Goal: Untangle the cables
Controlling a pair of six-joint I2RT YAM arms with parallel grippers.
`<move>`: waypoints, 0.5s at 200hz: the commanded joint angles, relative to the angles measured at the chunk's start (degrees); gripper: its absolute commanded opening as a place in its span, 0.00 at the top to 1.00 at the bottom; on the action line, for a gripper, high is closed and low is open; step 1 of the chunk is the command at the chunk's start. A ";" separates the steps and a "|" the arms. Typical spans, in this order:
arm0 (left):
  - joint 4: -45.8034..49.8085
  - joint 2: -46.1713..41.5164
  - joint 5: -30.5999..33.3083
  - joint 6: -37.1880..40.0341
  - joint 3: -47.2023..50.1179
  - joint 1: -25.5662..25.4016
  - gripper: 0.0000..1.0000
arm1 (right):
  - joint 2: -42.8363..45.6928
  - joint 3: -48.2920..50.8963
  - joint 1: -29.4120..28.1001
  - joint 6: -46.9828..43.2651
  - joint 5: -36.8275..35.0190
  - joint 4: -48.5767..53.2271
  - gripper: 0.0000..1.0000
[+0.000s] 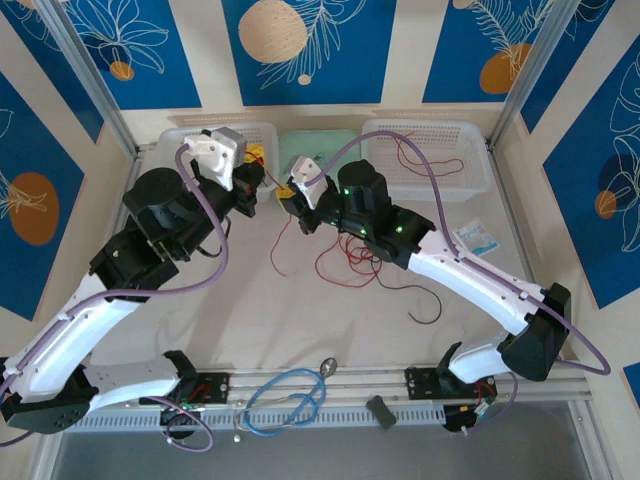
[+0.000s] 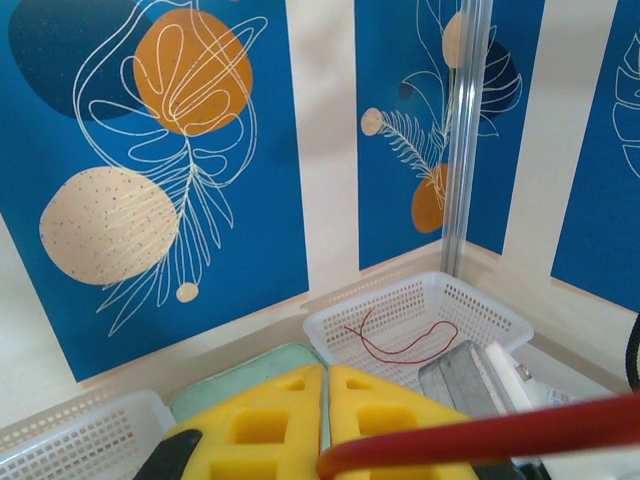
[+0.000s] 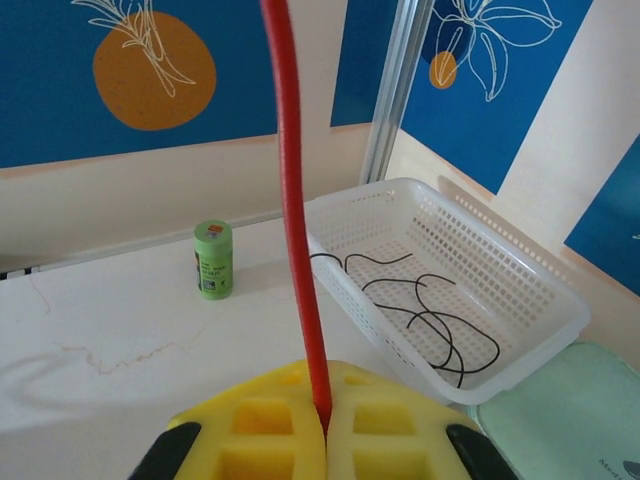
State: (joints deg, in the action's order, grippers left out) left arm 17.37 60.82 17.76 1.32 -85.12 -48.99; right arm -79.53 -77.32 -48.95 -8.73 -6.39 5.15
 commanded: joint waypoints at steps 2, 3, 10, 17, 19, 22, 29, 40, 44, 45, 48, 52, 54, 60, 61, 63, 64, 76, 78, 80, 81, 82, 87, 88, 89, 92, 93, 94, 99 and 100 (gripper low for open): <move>-2.49 -2.46 0.57 -0.18 1.08 -0.31 0.59 | 2.09 -2.26 1.60 1.67 -2.89 0.51 1.00; -2.55 -2.55 0.64 -0.18 1.18 -0.31 0.56 | 2.09 -2.33 1.68 1.68 -2.95 0.63 1.00; -2.97 -3.16 1.28 -0.09 2.08 -0.33 0.35 | 2.19 -2.77 2.42 2.15 -3.09 1.43 1.00; -3.25 -3.78 2.01 -0.01 3.05 -0.32 0.17 | 2.34 -3.17 3.28 2.54 -3.25 2.07 1.00; -3.36 -3.95 2.19 -0.01 3.28 -0.36 0.13 | 2.35 -3.18 3.50 2.68 -3.31 2.21 1.00; -3.43 -4.22 2.38 0.06 3.68 -0.32 0.08 | 2.42 -3.39 3.96 2.79 -3.36 2.50 1.00; -3.56 -4.76 2.75 0.16 4.52 -0.34 0.00 | 2.62 -3.79 4.94 3.15 -3.41 3.21 1.00; -3.42 -5.55 3.27 0.17 5.82 -0.32 0.00 | 2.95 -4.57 6.61 3.46 -3.49 4.17 1.00; -3.39 -5.69 3.33 0.13 6.26 -0.31 0.00 | 3.01 -4.98 7.30 3.49 -3.61 4.52 1.00; -3.35 -5.79 3.38 0.15 6.36 -0.31 0.00 | 2.99 -5.05 7.47 3.52 -3.62 4.65 1.00; -3.31 -6.06 3.44 0.09 6.70 -0.34 0.00 | 3.06 -5.30 7.95 3.48 -3.58 4.95 1.00; -3.25 -6.25 3.63 -0.04 7.16 -0.34 0.00 | 3.19 -5.73 8.71 3.54 -3.55 5.38 1.00; -3.25 -6.35 3.67 -0.12 7.36 -0.32 0.00 | 3.18 -5.96 9.12 3.55 -3.54 5.57 1.00; -3.19 -6.71 3.77 -0.33 8.16 -0.31 0.00 | 3.19 -6.65 10.26 3.48 -3.54 6.16 1.00; -3.20 -6.78 3.77 -0.34 8.28 -0.31 0.00 | 3.17 -6.72 10.49 3.47 -3.54 6.26 1.00; -3.15 -6.90 3.77 -0.40 8.52 -0.36 0.00 | 3.20 -6.95 10.88 3.46 -3.54 6.45 1.00; -3.14 -6.96 3.73 -0.42 8.63 -0.34 0.00 | 3.22 -7.09 11.11 3.46 -3.54 6.58 1.00; -2.90 -7.56 3.69 -0.88 10.10 -0.34 0.00 | 2.93 -8.56 13.86 3.24 -3.41 7.68 1.00; -2.87 -7.69 3.64 -0.93 10.31 -0.32 0.00 | 2.85 -8.82 14.40 3.16 -3.31 7.93 1.00; -2.87 -7.83 3.57 -0.98 10.57 -0.34 0.00 | 2.79 -9.06 14.93 3.16 -3.35 8.12 1.00; -2.82 -7.91 3.58 -1.02 10.67 -0.33 0.00 | 2.75 -9.20 15.07 3.14 -3.31 8.21 1.00; -2.75 -8.00 3.59 -1.08 10.80 -0.32 0.00 | 2.69 -9.31 15.40 3.12 -3.29 8.30 1.00; -2.63 -8.24 3.60 -1.29 11.48 -0.34 0.00 | 2.41 -9.96 16.80 3.03 -3.19 8.62 1.00; -2.66 -8.34 3.60 -1.31 11.61 -0.33 0.00 | 2.38 -10.09 17.05 3.03 -3.19 8.72 1.00; -2.67 -8.39 3.60 -1.31 11.76 -0.32 0.00 | 2.28 -10.24 17.31 2.98 -3.19 8.77 1.00; -2.69 -8.67 3.60 -1.44 12.19 -0.35 0.00 | 2.12 -10.56 18.17 2.85 -3.11 8.89 1.00; -2.73 -8.77 3.60 -1.47 12.31 -0.33 0.00 | 2.06 -10.70 18.44 2.80 -3.10 8.94 1.00; -2.75 -8.82 3.60 -1.53 12.42 -0.37 0.00 | 2.03 -10.81 18.71 2.78 -3.10 8.97 1.00; -2.74 -9.24 3.48 -1.81 13.16 -0.32 0.00 | 1.73 -11.30 20.11 2.63 -3.10 9.15 1.00; -2.76 -9.32 3.49 -1.87 13.24 -0.32 0.00 | 1.61 -11.46 20.43 2.60 -3.14 9.17 1.00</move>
State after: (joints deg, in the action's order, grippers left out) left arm 15.49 53.36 20.21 1.19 -74.48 -48.99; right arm -78.30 -85.21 -33.47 -6.07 -8.86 12.21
